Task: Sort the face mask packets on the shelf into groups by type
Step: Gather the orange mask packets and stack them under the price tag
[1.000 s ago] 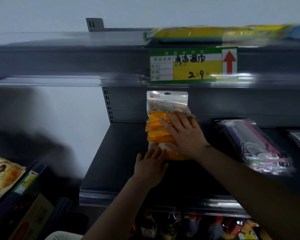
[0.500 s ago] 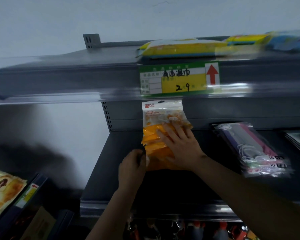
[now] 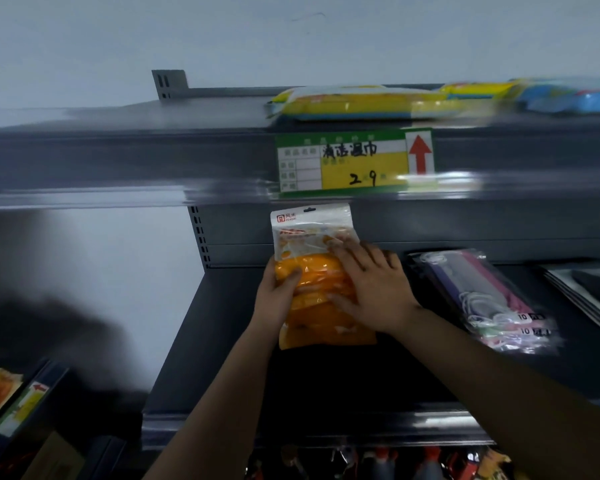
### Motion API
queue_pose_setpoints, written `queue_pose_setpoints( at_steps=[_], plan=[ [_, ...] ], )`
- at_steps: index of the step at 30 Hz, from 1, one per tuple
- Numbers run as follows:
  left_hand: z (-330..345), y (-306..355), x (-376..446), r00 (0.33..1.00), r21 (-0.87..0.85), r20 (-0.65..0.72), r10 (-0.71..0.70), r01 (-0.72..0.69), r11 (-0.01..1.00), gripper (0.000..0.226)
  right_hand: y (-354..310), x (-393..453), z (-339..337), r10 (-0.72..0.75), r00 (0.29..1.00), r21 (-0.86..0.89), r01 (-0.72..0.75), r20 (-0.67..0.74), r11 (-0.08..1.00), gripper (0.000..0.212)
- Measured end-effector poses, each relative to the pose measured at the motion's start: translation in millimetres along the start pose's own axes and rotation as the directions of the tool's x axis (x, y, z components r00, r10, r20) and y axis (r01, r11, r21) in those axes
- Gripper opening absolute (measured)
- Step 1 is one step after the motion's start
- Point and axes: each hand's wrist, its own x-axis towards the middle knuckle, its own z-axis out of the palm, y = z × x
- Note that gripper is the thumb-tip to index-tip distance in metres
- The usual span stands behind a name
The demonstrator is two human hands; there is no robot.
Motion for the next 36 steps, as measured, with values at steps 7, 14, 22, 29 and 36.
queue_pose_setpoints(
  at_steps=[7,14,22,29,36],
  plan=[
    [-6,5,9,0.998,-0.021,0.053,-0.041,0.042,0.999,0.057,11,-7,-2,0.147,0.986,0.433,-0.168,0.081,0.886,0.083],
    [-6,5,14,0.995,-0.022,0.052,-0.086,0.087,0.996,0.037,-4,-24,7,0.304,0.870,0.912,-0.410,0.387,0.012,0.054],
    [-3,-2,13,0.998,0.033,0.069,-0.003,0.001,0.999,0.042,-4,-39,24,0.412,0.867,0.948,-0.318,0.280,0.024,0.063],
    [1,-3,19,0.998,-0.073,0.018,-0.063,0.064,0.995,0.044,-19,-40,26,-0.133,0.910,-0.111,0.096,-0.394,0.989,0.101],
    [-3,1,23,0.995,-0.113,-0.002,-0.100,0.099,0.989,0.023,-25,-21,56,-0.296,0.909,-0.432,0.149,-0.294,0.889,0.094]
  ],
)
